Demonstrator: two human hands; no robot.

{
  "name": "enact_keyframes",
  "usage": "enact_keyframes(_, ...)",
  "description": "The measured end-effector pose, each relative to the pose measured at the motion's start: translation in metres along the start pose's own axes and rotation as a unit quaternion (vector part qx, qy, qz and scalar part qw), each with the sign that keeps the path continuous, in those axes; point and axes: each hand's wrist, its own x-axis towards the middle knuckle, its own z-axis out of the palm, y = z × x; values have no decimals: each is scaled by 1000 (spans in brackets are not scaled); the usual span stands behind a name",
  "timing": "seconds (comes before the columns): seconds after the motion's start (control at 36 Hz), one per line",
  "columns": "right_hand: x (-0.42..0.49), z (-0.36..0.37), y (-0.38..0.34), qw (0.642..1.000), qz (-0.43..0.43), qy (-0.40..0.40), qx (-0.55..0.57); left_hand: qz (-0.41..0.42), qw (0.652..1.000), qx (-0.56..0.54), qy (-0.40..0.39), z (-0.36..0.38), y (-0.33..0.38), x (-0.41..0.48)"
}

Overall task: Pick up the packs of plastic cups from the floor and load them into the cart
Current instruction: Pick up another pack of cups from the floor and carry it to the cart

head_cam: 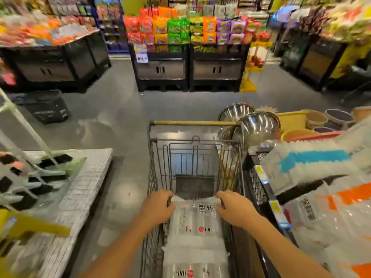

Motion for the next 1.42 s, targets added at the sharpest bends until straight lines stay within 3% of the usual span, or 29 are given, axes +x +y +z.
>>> enact_keyframes(0.25,-35,-136,-40,991,-91,73,-58,3,994,55,94,-125,63,-46)
enact_keyframes(0.56,-88,-179,-75,972,-188,126,-64,-78,979,91,163,-163,84,-139)
enact_keyframes(0.81,-114,-165,-127,947,-289,119,-78,-153,963,118,190,-154,75,-225)
enact_keyframes(1.08,-162,-118,-249,900,-412,94,-107,-278,931,79,225,-140,15,-360)
enact_keyframes(1.25,-225,-75,-362,846,-517,59,-118,-370,887,61,268,-128,-32,-488)
enact_keyframes(1.42,-307,-12,-472,767,-632,41,-102,-470,832,51,291,-111,-70,-635)
